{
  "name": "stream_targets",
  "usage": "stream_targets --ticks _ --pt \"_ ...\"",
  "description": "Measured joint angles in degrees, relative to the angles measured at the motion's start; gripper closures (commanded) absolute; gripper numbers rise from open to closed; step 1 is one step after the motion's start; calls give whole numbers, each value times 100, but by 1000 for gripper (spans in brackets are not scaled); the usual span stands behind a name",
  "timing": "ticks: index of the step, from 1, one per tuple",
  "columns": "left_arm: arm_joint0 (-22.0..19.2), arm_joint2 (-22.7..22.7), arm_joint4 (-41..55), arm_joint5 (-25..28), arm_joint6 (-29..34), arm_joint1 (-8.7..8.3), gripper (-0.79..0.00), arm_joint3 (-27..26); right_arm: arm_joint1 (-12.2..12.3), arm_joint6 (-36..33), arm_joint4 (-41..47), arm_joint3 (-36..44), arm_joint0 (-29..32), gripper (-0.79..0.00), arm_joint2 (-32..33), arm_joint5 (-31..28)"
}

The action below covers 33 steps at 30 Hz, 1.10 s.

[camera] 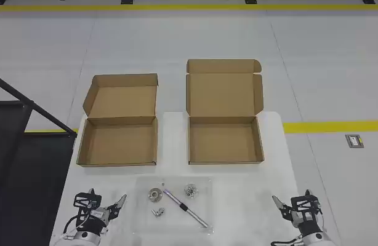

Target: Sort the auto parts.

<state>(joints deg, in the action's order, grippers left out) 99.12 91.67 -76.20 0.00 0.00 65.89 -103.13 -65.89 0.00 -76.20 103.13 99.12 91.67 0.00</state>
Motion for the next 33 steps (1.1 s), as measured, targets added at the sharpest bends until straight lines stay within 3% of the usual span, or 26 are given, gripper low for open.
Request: stream_targets --ticks 10,18,25,33 --pt "-22 97 75 -70 -271 18 -785 -7 16 -78 -284 499 -218 -785 -87 -436" --pt "-43 168 -330 167 -761 8 -785 67 51 -984 -379 1345 -1119 -785 -658 -1879" --pt "94 168 -107 -157 -1046 64 -785 64 -7 -2159 224 1119 -2165 -785 -1697 -2993" --pt "98 168 -110 -169 -1047 66 -785 63 -9 -2260 289 1093 -2225 -785 -1749 -3051"
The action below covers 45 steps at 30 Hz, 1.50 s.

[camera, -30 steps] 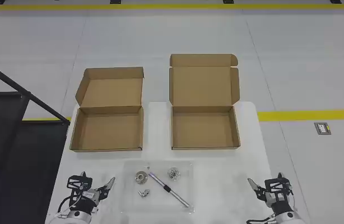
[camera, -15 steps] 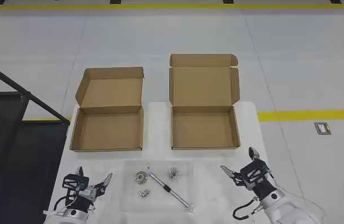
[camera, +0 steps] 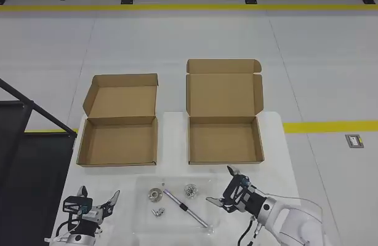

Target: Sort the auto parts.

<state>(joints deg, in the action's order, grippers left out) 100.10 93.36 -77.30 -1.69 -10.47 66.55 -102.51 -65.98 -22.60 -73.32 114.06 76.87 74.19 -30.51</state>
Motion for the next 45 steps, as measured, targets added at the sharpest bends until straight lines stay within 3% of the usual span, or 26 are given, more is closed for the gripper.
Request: stream_targets --ticks 7,13,17,23,29,38,45 --pt "0 0 0 0 0 0 -785 0 -9 -46 -129 24 -92 -785 -237 -179" --pt "0 0 0 0 0 0 -785 0 -201 -1557 194 -480 -1147 -785 -1571 -552" --pt "0 0 0 0 0 0 -785 0 -450 -2503 375 -1104 -1892 -785 -2475 173" --pt "0 0 0 0 0 0 -785 0 -779 -3505 520 -1808 -2649 -785 -3242 1313" --pt "0 0 0 0 0 0 -785 0 -995 -3919 471 -2226 -2947 -785 -3577 2101" --pt "0 0 0 0 0 0 -785 0 -1181 -4243 326 -2437 -3056 -785 -3757 2761" --pt "0 0 0 0 0 0 -785 0 -1326 -4188 326 -2720 -3165 -785 -3849 2921"
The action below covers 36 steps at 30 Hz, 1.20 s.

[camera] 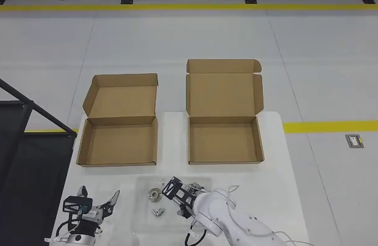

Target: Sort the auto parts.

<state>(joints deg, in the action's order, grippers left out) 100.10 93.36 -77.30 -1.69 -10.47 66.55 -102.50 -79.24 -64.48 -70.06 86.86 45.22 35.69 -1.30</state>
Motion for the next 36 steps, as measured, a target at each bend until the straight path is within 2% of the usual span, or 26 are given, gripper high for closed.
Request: stream_targets --ticks 9,18,22,25,29,33,35,36 --pt "0 0 0 0 0 0 -785 0 -140 91 -143 -471 -73 -785 8 275" --pt "0 0 0 0 0 0 -785 0 -184 362 66 -564 -3 -785 163 -169" --pt "0 0 0 0 0 0 -785 0 -195 380 -99 -570 28 -785 221 -65" --pt "0 0 0 0 0 0 -785 0 -223 417 -196 -615 47 -705 240 90" --pt "0 0 0 0 0 0 -785 0 -264 546 -198 -762 57 -422 282 133" --pt "0 0 0 0 0 0 -785 0 -300 681 -143 -874 70 -329 318 93" --pt "0 0 0 0 0 0 -785 0 -319 716 -142 -915 75 -243 329 87" --pt "0 0 0 0 0 0 -785 0 -327 729 -145 -924 78 -154 333 87"
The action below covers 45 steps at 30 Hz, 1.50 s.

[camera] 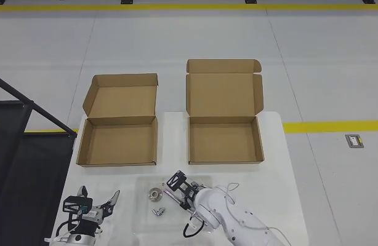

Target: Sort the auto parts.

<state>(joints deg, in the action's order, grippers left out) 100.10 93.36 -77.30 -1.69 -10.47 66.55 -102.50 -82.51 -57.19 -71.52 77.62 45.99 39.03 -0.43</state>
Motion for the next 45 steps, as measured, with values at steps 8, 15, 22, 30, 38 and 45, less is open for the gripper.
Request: stream_targets --ticks 8,15,22,30,38,45 --pt "0 0 0 0 0 0 -785 0 47 318 286 560 293 0 332 -339" --pt "0 0 0 0 0 0 -785 0 322 590 271 2158 1004 0 1074 -1200" --pt "0 0 0 0 0 0 -785 0 497 1547 -358 3442 1591 0 1813 -1274" --pt "0 0 0 0 0 0 -785 0 548 2025 -716 3586 1770 0 2088 -1235" --pt "0 0 0 0 0 0 -785 0 542 2112 -610 3422 1815 0 2068 -1275" --pt "0 0 0 0 0 0 -785 0 257 2081 -107 2051 801 0 1853 520"
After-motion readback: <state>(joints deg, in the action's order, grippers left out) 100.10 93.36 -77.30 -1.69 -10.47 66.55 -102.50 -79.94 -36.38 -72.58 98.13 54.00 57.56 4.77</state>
